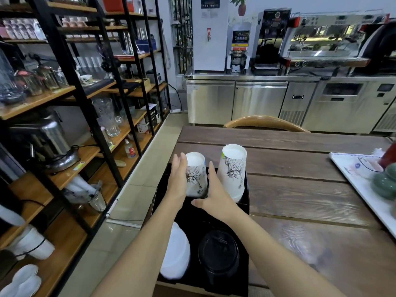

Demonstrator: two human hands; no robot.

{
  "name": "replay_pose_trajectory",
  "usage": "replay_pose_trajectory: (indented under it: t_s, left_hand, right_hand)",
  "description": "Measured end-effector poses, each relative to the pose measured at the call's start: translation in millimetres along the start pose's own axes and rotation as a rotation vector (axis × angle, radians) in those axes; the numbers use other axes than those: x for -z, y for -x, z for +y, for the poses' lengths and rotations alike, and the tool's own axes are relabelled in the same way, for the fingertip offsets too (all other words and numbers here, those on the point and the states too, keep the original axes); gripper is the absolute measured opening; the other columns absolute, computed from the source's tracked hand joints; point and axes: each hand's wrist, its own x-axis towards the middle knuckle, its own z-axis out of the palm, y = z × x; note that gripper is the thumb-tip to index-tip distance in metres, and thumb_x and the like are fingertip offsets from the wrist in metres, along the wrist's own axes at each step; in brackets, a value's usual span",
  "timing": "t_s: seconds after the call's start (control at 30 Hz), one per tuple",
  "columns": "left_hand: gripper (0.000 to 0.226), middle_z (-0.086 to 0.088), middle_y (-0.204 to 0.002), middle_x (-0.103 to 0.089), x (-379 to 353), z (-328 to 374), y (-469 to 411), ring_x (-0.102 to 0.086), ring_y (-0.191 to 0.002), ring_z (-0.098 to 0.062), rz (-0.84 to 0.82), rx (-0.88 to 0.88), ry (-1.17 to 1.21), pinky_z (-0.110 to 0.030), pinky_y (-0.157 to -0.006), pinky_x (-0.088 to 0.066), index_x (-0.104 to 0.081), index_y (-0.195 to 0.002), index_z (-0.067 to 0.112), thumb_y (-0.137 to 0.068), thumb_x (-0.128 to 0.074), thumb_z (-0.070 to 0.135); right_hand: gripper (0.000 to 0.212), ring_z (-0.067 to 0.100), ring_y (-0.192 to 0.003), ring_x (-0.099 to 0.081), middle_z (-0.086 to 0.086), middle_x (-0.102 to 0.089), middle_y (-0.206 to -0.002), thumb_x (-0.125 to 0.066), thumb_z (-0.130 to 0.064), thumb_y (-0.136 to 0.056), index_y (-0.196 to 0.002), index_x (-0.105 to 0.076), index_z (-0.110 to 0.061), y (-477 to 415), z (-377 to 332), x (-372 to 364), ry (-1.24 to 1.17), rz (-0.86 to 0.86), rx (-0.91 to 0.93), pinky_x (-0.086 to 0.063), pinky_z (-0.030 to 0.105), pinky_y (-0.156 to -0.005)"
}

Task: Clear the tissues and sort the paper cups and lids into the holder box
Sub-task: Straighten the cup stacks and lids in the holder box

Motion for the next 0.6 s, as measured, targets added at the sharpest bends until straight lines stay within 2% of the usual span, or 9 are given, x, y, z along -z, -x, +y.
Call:
replay_pose_trajectory:
  t_s: [0.03,0.07,0.1,0.17,0.23,0.33,0.43,0.53,0.6]
  left_hand:
    - [0.089,0.005,-0.154,-0.031,1,-6,-2,-0.032,-0.140,-0.015,-0.030,0.035,0.008,-0.042,-0.118,-0.023,-0.026,-0.147,0.028,-0.075,-0.040,0.078]
    - [0.100,0.004,-0.152,-0.037,2,-12,-5,-0.037,-0.138,-0.016,-0.046,0.073,0.026,-0.044,-0.116,-0.027,-0.031,-0.144,0.030,-0.063,-0.043,0.087]
    - [0.104,0.002,-0.148,-0.043,3,-19,-10,-0.043,-0.134,-0.017,-0.055,0.095,0.039,-0.045,-0.114,-0.031,-0.035,-0.142,0.030,-0.058,-0.045,0.090]
    - [0.090,-0.003,-0.140,-0.052,4,-20,-6,-0.052,-0.125,-0.018,-0.033,0.094,0.053,-0.045,-0.108,-0.040,-0.042,-0.139,0.026,-0.068,-0.043,0.081]
    - [0.069,-0.006,-0.134,-0.057,1,-13,2,-0.057,-0.119,-0.019,-0.034,0.053,0.081,-0.041,-0.102,-0.046,-0.045,-0.137,0.020,-0.084,-0.040,0.063]
    - [0.049,-0.007,-0.131,-0.058,-2,-16,7,-0.060,-0.112,-0.016,-0.049,0.010,0.085,-0.022,-0.084,-0.052,-0.044,-0.136,0.016,-0.097,-0.033,0.043]
    - [0.047,-0.009,-0.130,-0.058,-1,-18,3,-0.060,-0.113,-0.019,-0.052,0.011,0.075,-0.025,-0.083,-0.049,-0.045,-0.135,0.015,-0.098,-0.033,0.042]
    - [0.049,-0.007,-0.129,-0.060,2,-13,2,-0.059,-0.113,-0.015,-0.071,0.017,0.058,-0.028,-0.090,-0.048,-0.046,-0.135,0.017,-0.097,-0.034,0.045]
    - [0.052,-0.003,-0.129,-0.059,4,-10,4,-0.058,-0.112,-0.011,-0.078,0.016,0.046,-0.027,-0.095,-0.046,-0.046,-0.136,0.017,-0.095,-0.035,0.048]
  right_hand:
    - [0.111,-0.003,-0.132,-0.015,-0.017,-0.015,-0.137,-0.068,0.008,-0.074,-0.145,0.016,-0.009,-6,2,-4,0.001,-0.016,-0.013,-0.020,-0.014,-0.084]
    - [0.118,-0.001,-0.134,-0.019,-0.017,-0.019,-0.142,-0.072,0.002,-0.070,-0.146,0.017,-0.011,-14,7,-9,0.016,-0.004,-0.028,-0.023,-0.006,-0.096]
    - [0.124,0.004,-0.138,-0.021,-0.013,-0.020,-0.151,-0.077,-0.010,-0.064,-0.146,0.017,-0.016,-20,10,-13,0.034,0.015,-0.039,-0.025,0.010,-0.109]
    - [0.130,0.013,-0.140,-0.029,-0.004,-0.026,-0.154,-0.079,-0.029,-0.050,-0.147,0.007,-0.025,-34,24,-17,0.035,0.015,-0.015,-0.033,0.039,-0.113]
    - [0.127,0.016,-0.136,-0.037,-0.003,-0.033,-0.150,-0.078,-0.032,-0.044,-0.146,-0.003,-0.026,-51,47,-17,0.035,0.008,0.005,-0.038,0.045,-0.109]
    - [0.122,0.015,-0.131,-0.043,-0.005,-0.042,-0.143,-0.075,-0.027,-0.043,-0.145,-0.008,-0.026,-48,36,-13,0.023,0.038,0.021,-0.040,0.046,-0.107]
    - [0.107,0.004,-0.122,-0.049,-0.013,-0.051,-0.130,-0.074,-0.006,-0.055,-0.143,-0.016,-0.023,-33,16,-8,-0.037,0.014,0.005,-0.041,0.039,-0.108]
    - [0.092,-0.021,-0.104,-0.045,-0.031,-0.044,-0.112,-0.067,0.015,-0.068,-0.134,-0.019,-0.028,-23,10,-5,-0.049,-0.018,0.036,-0.040,0.004,-0.094]
    - [0.094,-0.021,-0.109,-0.044,-0.029,-0.043,-0.116,-0.066,0.017,-0.068,-0.140,-0.018,-0.021,-18,9,-4,-0.038,-0.018,0.070,-0.038,-0.003,-0.087]
